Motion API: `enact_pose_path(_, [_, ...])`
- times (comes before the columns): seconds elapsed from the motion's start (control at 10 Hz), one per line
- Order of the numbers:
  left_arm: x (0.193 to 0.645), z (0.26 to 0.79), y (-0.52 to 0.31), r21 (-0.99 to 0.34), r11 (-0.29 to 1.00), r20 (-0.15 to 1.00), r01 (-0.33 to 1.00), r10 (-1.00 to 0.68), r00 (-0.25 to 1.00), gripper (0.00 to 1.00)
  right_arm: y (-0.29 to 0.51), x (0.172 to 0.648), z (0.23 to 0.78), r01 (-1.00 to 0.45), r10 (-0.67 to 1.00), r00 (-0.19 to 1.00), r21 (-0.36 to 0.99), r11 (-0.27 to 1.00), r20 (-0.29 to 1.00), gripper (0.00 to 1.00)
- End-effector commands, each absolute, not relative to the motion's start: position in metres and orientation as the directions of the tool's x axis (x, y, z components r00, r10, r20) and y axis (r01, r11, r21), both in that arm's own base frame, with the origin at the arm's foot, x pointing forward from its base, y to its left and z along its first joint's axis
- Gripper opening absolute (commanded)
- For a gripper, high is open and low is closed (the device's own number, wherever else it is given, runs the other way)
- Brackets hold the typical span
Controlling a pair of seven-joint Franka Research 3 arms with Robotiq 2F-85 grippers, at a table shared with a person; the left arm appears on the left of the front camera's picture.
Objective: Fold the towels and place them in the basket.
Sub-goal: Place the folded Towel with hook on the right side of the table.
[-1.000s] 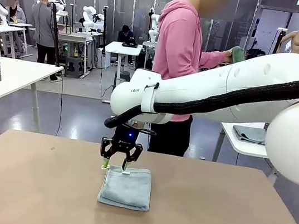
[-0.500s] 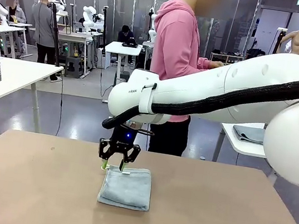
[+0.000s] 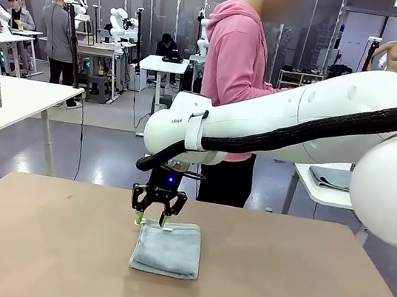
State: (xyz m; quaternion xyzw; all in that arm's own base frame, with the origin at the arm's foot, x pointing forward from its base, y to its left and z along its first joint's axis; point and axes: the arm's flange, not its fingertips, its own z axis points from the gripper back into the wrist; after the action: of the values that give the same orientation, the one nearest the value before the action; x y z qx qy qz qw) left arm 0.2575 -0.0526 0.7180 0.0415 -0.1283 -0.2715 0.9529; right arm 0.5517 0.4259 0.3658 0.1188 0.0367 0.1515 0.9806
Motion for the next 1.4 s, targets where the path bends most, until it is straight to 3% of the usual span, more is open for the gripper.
enact_pose_path(0.0, [0.256,0.719,-0.053,0.155,0.852,0.222,0.501,-0.524,0.822,1.00,0.426,0.552,0.366,-0.285,0.302,0.952,0.245,0.927,-0.037,0.63])
enact_pose_path(0.3, [0.256,0.719,-0.053,0.155,0.852,0.222,0.501,-0.524,0.822,1.00,0.394,0.512,0.404,-0.267,0.280,0.960,0.300,0.916,0.000,0.63])
enact_pose_path(0.6, [0.256,0.719,-0.053,0.155,0.852,0.222,0.501,-0.524,0.822,1.00,0.308,0.466,0.415,-0.125,0.090,0.991,0.420,0.899,0.102,0.63])
enact_pose_path(1.0, [0.256,0.719,-0.053,0.155,0.852,0.222,0.501,-0.524,0.822,1.00,0.225,0.457,0.373,0.060,-0.145,0.985,0.597,0.800,0.094,0.63])
enact_pose_path(1.3, [0.256,0.719,-0.053,0.155,0.852,0.222,0.501,-0.524,0.822,1.00,0.213,0.462,0.330,0.103,-0.192,0.980,0.686,0.720,0.054,0.63])
